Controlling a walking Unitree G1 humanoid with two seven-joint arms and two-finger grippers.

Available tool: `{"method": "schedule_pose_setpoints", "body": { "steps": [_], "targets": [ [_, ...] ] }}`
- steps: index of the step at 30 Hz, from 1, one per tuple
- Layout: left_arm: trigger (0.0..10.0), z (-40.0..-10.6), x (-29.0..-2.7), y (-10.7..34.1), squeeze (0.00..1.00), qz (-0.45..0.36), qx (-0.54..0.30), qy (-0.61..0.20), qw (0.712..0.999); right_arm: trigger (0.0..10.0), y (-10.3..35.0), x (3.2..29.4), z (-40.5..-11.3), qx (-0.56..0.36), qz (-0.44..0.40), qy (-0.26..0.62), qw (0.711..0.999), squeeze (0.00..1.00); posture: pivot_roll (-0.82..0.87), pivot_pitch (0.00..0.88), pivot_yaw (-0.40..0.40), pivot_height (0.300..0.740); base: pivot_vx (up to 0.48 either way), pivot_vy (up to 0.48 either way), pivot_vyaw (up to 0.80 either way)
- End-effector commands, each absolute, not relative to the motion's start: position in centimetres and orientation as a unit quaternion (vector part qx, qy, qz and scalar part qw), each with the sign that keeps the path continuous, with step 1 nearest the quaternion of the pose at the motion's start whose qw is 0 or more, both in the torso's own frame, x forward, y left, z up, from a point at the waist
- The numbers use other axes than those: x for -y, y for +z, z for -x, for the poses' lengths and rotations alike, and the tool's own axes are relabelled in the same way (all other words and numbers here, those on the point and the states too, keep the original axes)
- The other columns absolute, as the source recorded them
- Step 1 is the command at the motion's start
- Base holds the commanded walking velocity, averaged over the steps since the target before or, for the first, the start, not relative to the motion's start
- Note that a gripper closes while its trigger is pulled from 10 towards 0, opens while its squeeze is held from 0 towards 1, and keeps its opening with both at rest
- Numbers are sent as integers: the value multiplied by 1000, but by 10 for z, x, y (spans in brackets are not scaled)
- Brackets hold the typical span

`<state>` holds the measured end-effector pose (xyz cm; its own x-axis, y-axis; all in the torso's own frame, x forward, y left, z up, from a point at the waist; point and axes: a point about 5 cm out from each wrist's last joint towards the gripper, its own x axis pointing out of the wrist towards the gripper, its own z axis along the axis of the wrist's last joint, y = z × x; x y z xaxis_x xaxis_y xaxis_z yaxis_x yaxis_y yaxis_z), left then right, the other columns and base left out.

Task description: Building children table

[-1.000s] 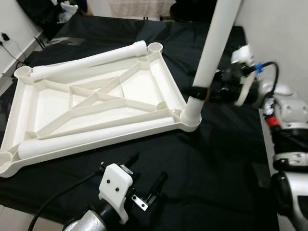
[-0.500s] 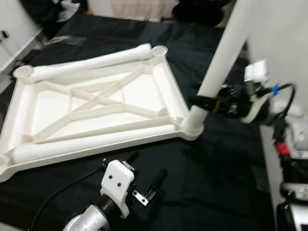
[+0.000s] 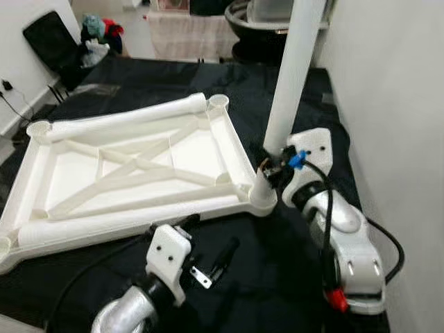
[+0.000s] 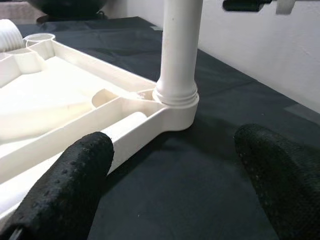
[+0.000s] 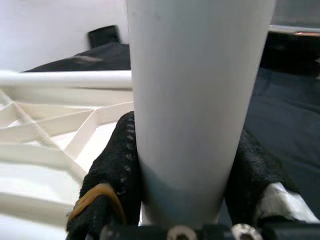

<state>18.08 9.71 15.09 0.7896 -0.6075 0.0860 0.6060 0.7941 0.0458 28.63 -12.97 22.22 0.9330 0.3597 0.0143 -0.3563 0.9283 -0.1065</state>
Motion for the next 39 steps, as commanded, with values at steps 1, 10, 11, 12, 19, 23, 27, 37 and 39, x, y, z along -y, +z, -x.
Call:
{"method": "schedule_pose_setpoints", "body": {
  "steps": [1, 10, 11, 12, 19, 23, 27, 37, 39],
  "targets": [
    [10000, -176, -97, 152, 0, -8, 44, -322, 946, 10000, 199, 126, -288, -56, 20, 269, 961, 0, 33, 222, -11, 740, 0, 0, 0],
    [10000, -166, -93, 156, 0, -2, 40, -332, 942, 10000, 250, 162, -309, 32, 92, 419, 903, 1000, 66, 263, 2, 740, 0, 0, 0],
    [10000, -162, -93, 157, 0, -1, 38, -334, 942, 10000, 255, 174, -314, 23, 112, 455, 883, 839, 88, 275, 8, 740, 0, 0, 0],
    [10000, -162, -93, 157, 0, -1, 38, -334, 942, 10000, 255, 174, -314, 23, 112, 455, 883, 839, 88, 275, 8, 740, 0, 0, 0],
    [10000, -156, -93, 159, 0, 0, 34, -336, 941, 10000, 277, 201, -331, 21, 88, 524, 847, 0, 113, 284, 14, 740, 0, 0, 0],
    [10000, -156, -93, 159, 0, -1, 32, -334, 942, 0, 290, 207, -332, 37, 67, 549, 833, 0, 113, 279, 9, 740, 0, 0, 0],
    [10000, -160, -94, 157, 0, -2, 33, -331, 943, 0, 288, 207, -326, 45, 48, 571, 818, 0, 93, 258, -3, 740, 0, 0, 0],
    [10000, -178, -94, 151, 0, 0, 41, -325, 945, 0, 184, 151, -285, -76, 38, 191, 978, 0, -17, 194, -25, 740, 0, 0, 0],
    [10000, -186, -94, 148, 0, 0, 43, -327, 944, 0, 171, 153, -258, -113, 26, 54, 992, 0, -53, 169, -26, 740, 0, 0, 0]
  ]
}}
